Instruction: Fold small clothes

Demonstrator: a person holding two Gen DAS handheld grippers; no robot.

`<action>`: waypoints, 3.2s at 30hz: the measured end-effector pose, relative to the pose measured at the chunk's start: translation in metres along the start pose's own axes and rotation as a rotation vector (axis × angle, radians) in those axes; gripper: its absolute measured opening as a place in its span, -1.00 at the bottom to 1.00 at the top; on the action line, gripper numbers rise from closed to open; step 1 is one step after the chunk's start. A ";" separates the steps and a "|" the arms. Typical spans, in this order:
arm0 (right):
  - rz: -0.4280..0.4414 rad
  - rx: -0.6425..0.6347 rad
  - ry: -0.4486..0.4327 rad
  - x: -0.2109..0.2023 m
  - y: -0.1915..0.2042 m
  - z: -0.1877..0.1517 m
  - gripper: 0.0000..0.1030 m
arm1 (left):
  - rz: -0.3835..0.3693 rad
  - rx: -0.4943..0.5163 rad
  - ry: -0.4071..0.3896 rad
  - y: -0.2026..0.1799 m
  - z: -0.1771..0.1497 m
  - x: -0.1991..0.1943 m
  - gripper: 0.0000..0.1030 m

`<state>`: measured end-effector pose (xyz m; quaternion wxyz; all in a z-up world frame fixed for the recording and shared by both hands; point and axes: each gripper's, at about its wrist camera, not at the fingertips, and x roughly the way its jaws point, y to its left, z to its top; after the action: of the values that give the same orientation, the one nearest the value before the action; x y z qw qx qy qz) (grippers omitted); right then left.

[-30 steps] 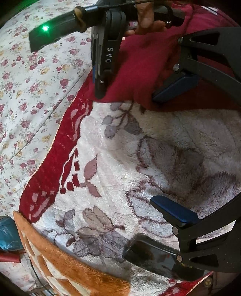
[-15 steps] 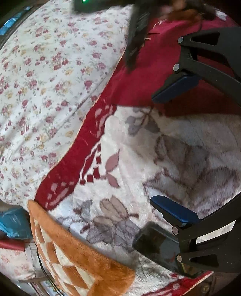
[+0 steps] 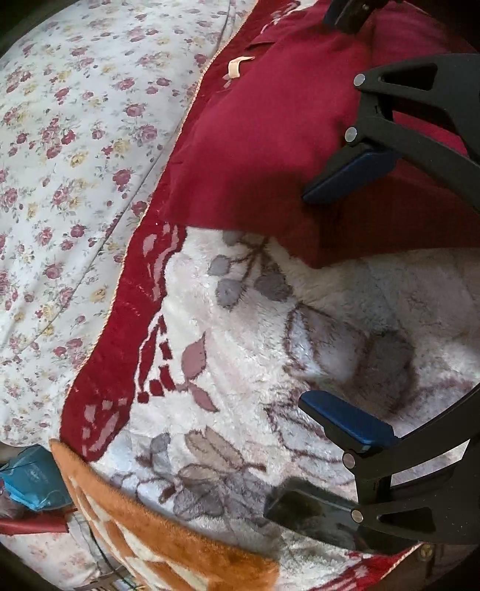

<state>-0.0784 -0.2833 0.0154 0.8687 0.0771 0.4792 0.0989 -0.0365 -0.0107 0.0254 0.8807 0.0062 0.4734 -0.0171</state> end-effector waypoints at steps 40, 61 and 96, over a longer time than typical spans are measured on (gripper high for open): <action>-0.036 0.166 -0.080 -0.055 -0.066 -0.063 -0.09 | -0.106 0.252 -0.010 -0.101 -0.030 -0.020 0.95; -0.291 0.623 0.013 -0.079 -0.302 -0.043 0.03 | -0.122 0.227 0.012 -0.098 -0.025 -0.015 0.95; 0.093 0.056 -0.106 -0.079 -0.049 0.008 -0.75 | -0.205 -0.074 -0.063 -0.033 0.002 -0.040 0.95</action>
<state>-0.1082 -0.3503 0.0730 0.8848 0.1286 0.4309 0.1216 -0.0582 -0.0431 0.0600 0.8883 -0.0754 0.4441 -0.0897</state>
